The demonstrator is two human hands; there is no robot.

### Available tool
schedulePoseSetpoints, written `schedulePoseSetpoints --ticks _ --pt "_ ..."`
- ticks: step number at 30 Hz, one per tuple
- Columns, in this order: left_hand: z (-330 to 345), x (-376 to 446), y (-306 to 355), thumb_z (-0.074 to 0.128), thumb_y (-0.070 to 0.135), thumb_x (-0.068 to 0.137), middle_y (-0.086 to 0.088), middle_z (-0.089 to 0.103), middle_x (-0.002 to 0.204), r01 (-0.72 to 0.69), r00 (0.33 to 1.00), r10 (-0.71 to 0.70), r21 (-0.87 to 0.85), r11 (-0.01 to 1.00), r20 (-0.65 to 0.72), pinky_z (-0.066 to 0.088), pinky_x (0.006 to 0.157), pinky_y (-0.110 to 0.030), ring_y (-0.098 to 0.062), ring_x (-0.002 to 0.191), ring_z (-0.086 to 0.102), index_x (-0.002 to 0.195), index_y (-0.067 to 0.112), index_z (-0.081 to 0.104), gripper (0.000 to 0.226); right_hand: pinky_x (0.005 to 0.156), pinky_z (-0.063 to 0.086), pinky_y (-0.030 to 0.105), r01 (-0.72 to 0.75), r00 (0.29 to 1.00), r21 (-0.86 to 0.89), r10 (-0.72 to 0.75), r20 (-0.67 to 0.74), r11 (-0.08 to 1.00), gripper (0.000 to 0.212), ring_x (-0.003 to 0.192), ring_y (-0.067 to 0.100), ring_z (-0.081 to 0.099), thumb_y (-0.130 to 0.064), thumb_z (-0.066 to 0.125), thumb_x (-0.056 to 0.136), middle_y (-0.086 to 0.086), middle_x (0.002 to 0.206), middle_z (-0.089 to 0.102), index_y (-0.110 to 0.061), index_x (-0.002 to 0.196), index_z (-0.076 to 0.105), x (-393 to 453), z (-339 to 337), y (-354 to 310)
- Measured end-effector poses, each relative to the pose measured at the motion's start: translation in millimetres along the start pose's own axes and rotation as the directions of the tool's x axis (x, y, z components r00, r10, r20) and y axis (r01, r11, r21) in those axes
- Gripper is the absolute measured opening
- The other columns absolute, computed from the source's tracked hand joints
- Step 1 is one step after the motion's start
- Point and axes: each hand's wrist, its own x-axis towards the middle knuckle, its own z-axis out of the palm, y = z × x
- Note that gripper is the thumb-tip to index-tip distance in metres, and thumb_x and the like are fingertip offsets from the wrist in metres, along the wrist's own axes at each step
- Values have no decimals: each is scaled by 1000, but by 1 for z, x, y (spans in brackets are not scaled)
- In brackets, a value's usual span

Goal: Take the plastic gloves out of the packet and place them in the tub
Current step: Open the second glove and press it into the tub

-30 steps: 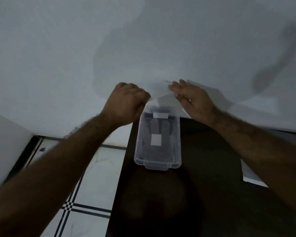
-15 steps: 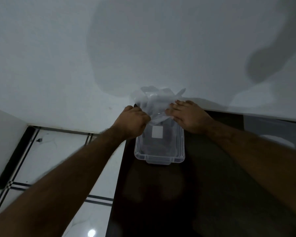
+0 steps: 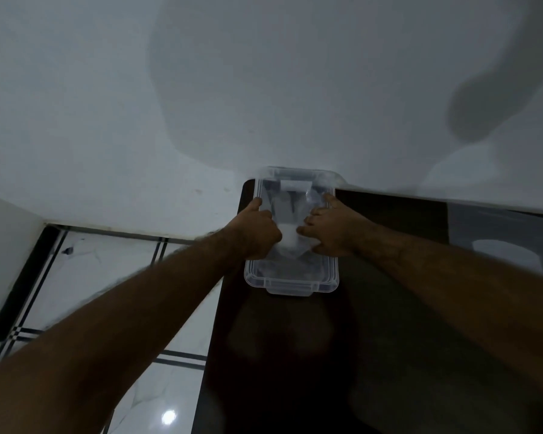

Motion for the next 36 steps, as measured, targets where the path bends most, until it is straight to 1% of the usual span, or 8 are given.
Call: schedulePoseSetpoints --ticks 5,8,14,21,25,30,33,36 --pt "-2 0 3 66 35 100 2 75 121 -34 998 35 -14 999 57 10 126 -65 -24 129 60 123 28 72 25 119 -14 76 47 987 17 -49 150 999 63 144 25 51 -72 46 94 -5 143 65 -39 148 56 7 -1 -14" --pt "-1 0 3 65 42 99 4 73 121 -55 996 57 -27 998 72 9 125 -65 -23 129 58 122 30 73 28 120 -14 73 48 976 33 -54 211 998 67 148 26 46 -76 49 93 -4 146 63 -39 149 55 6 -7 -25" --pt "3 -1 2 57 63 97 8 71 127 -88 986 99 -85 992 136 -2 124 -68 -19 135 53 127 36 73 43 124 -10 70 51 964 115 -79 255 992 57 149 24 45 -64 46 103 -4 150 61 -38 153 52 -5 -19 -33" --pt "5 -4 1 41 60 104 10 70 137 -122 974 145 -136 983 174 -19 119 -72 -20 152 39 133 35 71 49 125 -8 68 60 940 128 -99 325 990 50 155 23 37 -51 45 107 -7 160 52 -43 156 46 -8 -19 -40" --pt "5 -5 -6 34 56 106 9 73 131 -123 981 139 -124 985 132 -16 120 -75 -23 150 43 127 34 74 50 127 -1 66 72 961 118 -101 259 990 47 147 26 46 -45 49 107 -4 152 58 -42 154 49 -6 -19 -44" --pt "2 -2 -3 37 52 109 5 75 118 -113 966 124 -60 992 227 -12 123 -74 -22 138 53 120 28 75 46 127 -2 66 55 956 120 -87 279 991 47 149 27 44 -36 51 107 -4 154 57 -41 153 51 0 -17 -49" --pt "1 5 -10 39 50 107 5 74 102 -115 991 118 -60 992 60 -2 125 -73 -20 123 62 108 27 75 43 127 12 65 58 983 87 -73 170 994 40 137 29 55 -41 51 107 1 138 65 -35 145 59 6 -18 -43" --pt "-3 17 -22 40 48 107 3 76 112 -56 998 55 -18 998 -9 0 126 -73 -21 130 60 112 23 74 42 126 17 65 14 996 76 -21 83 997 41 134 32 56 -44 48 108 5 136 65 -33 146 58 14 -22 -31"
